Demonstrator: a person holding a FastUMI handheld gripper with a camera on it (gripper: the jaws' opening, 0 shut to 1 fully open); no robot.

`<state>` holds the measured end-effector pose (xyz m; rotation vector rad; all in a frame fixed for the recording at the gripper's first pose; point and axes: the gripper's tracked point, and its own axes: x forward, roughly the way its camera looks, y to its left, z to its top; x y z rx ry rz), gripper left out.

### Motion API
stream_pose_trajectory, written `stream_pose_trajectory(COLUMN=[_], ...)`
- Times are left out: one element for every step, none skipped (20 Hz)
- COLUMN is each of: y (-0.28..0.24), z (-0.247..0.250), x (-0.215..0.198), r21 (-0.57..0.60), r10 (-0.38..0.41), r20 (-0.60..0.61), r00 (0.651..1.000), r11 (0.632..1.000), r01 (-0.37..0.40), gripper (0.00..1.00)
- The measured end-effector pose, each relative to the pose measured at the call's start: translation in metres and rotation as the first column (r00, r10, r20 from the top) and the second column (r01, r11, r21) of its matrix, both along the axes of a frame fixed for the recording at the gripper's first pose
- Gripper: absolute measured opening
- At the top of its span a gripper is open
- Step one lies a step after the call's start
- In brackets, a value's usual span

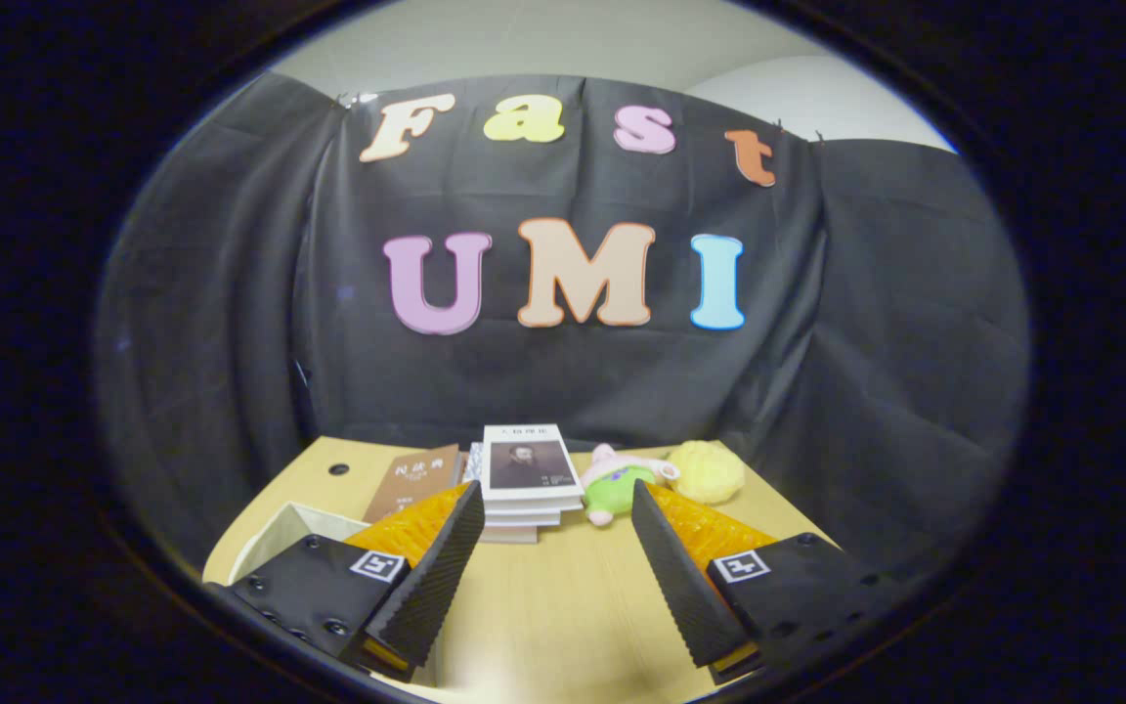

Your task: Open the storage box then place both shoes into the box .Put the left shoe in first, then the right shoe, with the right side of both shoes facing outward in a uniform manner.

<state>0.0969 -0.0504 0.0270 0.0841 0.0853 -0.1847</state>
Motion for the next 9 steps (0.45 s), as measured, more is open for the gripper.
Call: stream_pose_trajectory(y=[-0.003, -0.006, -0.008, -0.010, -0.014, -0.015, -0.016, -0.017, -0.016], z=[0.006, 0.010, 0.012, 0.016, 0.018, 0.020, 0.020, 0.021, 0.019], x=[-0.004, -0.007, -0.011, -0.018, -0.025, -0.034, -0.038, -0.041, -0.042], r21=[0.002, 0.001, -0.003, -0.008, -0.009, -0.010, -0.010, -0.011, -0.014], r10=[-0.004, -0.011, -0.017, -0.026, -0.036, -0.044, -0.050, -0.054, -0.052], r20=[0.030, 0.055, 0.074, 0.088, 0.098, 0.105, 0.110, 0.116, 0.121], r00=[1.000, 0.998, 0.997, 0.996, 0.995, 0.993, 0.993, 0.992, 0.991], r11=[1.000, 1.000, 1.000, 1.000, 0.999, 0.999, 0.999, 0.998, 0.998], r01=[0.004, 0.011, 0.018, 0.027, 0.037, 0.045, 0.051, 0.056, 0.054], gripper=[0.98, 0.98, 0.98, 0.98, 0.98, 0.98, 0.98, 0.98, 0.98])
